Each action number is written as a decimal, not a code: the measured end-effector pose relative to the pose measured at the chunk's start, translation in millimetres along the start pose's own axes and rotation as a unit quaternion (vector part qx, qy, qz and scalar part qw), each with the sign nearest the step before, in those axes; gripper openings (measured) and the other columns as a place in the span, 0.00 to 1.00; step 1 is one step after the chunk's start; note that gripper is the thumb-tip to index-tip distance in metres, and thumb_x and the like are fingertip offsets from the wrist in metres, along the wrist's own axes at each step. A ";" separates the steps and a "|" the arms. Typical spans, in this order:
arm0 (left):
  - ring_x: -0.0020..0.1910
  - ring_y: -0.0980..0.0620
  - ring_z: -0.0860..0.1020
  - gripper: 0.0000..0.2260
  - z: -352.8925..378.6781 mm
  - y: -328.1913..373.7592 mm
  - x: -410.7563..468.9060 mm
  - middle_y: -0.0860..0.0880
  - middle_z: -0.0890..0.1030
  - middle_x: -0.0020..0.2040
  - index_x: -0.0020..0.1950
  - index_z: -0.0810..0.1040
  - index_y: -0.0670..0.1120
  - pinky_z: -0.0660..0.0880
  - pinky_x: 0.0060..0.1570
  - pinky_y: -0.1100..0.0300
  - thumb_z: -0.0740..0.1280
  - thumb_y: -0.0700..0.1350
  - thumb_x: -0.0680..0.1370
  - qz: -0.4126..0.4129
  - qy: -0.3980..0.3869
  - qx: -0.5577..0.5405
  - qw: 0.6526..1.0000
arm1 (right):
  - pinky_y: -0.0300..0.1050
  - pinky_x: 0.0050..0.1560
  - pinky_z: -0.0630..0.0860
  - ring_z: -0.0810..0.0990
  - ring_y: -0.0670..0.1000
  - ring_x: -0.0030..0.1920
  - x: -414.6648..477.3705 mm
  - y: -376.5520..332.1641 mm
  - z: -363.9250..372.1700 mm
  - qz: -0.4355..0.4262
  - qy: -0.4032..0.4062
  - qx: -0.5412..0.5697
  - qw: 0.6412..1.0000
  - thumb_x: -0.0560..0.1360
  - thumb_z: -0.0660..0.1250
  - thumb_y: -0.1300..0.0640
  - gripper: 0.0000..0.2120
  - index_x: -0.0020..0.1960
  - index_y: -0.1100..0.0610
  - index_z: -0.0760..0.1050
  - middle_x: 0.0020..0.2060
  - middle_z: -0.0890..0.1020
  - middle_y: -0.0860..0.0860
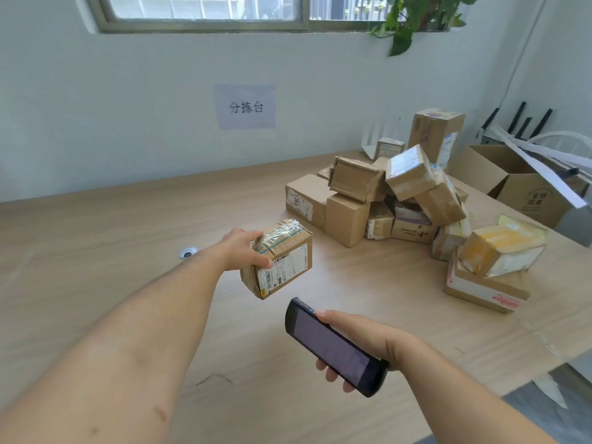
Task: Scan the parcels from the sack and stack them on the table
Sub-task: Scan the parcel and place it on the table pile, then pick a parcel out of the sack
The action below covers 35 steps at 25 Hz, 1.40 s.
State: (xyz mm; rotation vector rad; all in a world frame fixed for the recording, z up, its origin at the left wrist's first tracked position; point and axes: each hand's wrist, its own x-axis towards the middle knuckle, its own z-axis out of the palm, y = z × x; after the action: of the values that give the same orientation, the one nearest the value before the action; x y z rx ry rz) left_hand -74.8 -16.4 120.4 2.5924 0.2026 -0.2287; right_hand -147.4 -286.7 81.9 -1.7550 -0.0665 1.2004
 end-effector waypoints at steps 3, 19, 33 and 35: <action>0.66 0.43 0.68 0.38 -11.7 -31.0 -36.3 0.45 0.66 0.67 0.74 0.66 0.53 0.69 0.65 0.50 0.77 0.55 0.67 -0.044 0.032 -0.012 0.998 | 0.52 0.42 0.79 0.82 0.56 0.42 1.5 -16.7 17.1 -0.026 0.004 0.008 1.000 0.80 0.56 0.36 0.28 0.63 0.60 0.73 0.47 0.82 0.59; 0.66 0.45 0.69 0.39 24.2 -110.5 -378.1 0.45 0.69 0.64 0.73 0.67 0.55 0.68 0.66 0.52 0.76 0.57 0.64 -0.393 0.217 -0.067 0.891 | 0.50 0.36 0.79 0.81 0.58 0.38 -22.3 -10.6 167.1 -0.079 -0.230 -0.138 0.960 0.79 0.58 0.35 0.29 0.62 0.61 0.74 0.44 0.82 0.61; 0.64 0.46 0.69 0.44 68.4 -142.8 -667.3 0.47 0.64 0.66 0.78 0.58 0.54 0.70 0.64 0.50 0.77 0.55 0.67 -0.579 0.329 -0.119 0.736 | 0.47 0.35 0.77 0.79 0.56 0.34 -89.7 30.5 377.4 -0.043 -0.415 -0.267 0.869 0.80 0.53 0.35 0.31 0.57 0.63 0.76 0.42 0.79 0.60; 0.69 0.44 0.66 0.44 67.9 -155.8 -707.4 0.44 0.61 0.72 0.78 0.57 0.52 0.67 0.67 0.53 0.76 0.54 0.68 -0.599 0.337 -0.101 0.719 | 0.47 0.33 0.77 0.79 0.56 0.34 -100.8 33.3 418.5 -0.040 -0.428 -0.281 0.858 0.80 0.55 0.35 0.31 0.54 0.63 0.77 0.40 0.80 0.60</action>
State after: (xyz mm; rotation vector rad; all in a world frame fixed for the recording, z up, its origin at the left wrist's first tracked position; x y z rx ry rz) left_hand -801.8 11.0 128.9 1.7981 2.0167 0.3121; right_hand -522.5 -74.6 109.2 -1.5008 -1.1029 1.9468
